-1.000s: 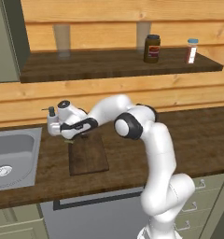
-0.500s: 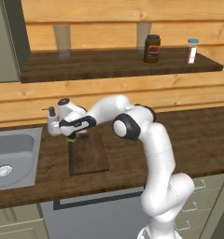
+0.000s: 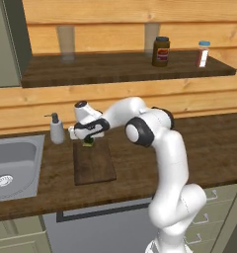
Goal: Pick up the sponge from the counter and clean the cutting board by briefly scrubbing or pressing down on the cutting board. Once finished, release the sponge.
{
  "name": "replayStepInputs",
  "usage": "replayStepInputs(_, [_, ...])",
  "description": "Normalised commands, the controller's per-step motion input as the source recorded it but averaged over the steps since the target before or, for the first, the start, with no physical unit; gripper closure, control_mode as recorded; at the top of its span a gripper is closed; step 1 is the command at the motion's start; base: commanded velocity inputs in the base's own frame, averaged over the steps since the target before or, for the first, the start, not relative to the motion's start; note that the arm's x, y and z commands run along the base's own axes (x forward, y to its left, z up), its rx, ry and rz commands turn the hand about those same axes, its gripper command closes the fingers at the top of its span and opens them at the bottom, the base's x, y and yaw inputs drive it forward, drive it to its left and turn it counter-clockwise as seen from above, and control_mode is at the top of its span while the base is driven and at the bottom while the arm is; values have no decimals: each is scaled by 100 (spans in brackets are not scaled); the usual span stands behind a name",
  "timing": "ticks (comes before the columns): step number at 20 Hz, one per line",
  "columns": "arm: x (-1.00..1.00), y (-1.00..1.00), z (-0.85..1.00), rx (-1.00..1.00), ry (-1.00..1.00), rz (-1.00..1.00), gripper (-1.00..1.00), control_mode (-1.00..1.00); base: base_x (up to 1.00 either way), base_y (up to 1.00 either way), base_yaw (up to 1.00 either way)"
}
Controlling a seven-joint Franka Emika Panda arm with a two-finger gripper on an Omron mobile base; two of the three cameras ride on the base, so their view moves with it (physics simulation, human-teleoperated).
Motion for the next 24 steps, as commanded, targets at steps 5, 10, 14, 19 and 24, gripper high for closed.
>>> replayStepInputs(5, [0, -65, -26, 0, 0, 5, 100, -100, 0, 0, 0])
replayStepInputs(10, [-20, -50, -42, 2, 0, 5, 100, -100, 0, 0, 0])
replayStepInputs(14, [-53, -50, -16, 4, -2, 8, 100, -100, 0, 0, 0])
replayStepInputs(19, [-67, -54, -11, 4, -4, 10, 100, -100, 0, 0, 0])
replayStepInputs(24, [-30, -29, -25, 2, 0, 4, 100, -100, 0, 0, 0])
